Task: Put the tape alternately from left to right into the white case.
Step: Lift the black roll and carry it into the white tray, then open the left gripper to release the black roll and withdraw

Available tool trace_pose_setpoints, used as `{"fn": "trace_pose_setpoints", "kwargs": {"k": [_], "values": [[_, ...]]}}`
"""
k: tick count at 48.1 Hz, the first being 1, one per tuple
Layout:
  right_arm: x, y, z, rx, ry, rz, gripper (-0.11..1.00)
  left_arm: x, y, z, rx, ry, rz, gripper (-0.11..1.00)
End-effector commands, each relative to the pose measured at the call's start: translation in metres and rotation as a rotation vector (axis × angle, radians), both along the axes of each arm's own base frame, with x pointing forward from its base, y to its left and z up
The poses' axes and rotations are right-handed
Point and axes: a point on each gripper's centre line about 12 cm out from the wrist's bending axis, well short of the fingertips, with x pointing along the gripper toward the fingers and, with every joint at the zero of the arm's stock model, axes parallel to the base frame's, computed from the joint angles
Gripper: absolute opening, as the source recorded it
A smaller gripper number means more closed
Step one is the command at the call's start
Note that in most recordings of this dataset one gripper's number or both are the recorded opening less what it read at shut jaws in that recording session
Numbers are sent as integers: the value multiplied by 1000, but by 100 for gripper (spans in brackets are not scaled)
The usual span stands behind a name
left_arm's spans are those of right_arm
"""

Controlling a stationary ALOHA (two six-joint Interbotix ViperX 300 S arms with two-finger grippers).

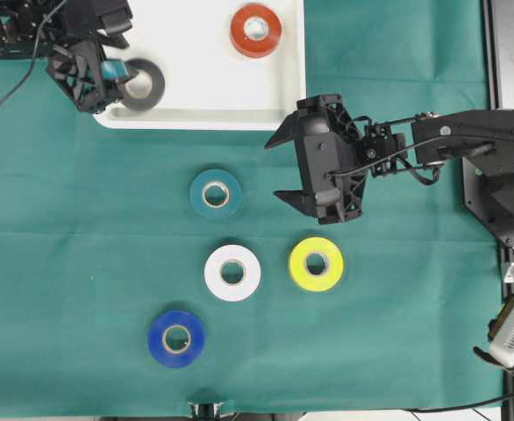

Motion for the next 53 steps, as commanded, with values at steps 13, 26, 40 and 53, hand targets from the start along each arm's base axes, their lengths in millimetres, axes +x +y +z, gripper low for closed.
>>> {"fn": "trace_pose_setpoints", "kwargs": {"k": [13, 26, 40, 53], "values": [[2, 1, 10, 5, -40, 1, 72, 0, 1, 11, 16, -35, 1, 100], [2, 1, 10, 5, -40, 1, 72, 0, -2, 15, 21, -44, -9, 99], [2, 1, 10, 5, -40, 1, 72, 4, -25, 26, 32, -77, -79, 99], [2, 1, 10, 5, -38, 1, 72, 6, -67, 32, 30, -97, -200, 99]]}}
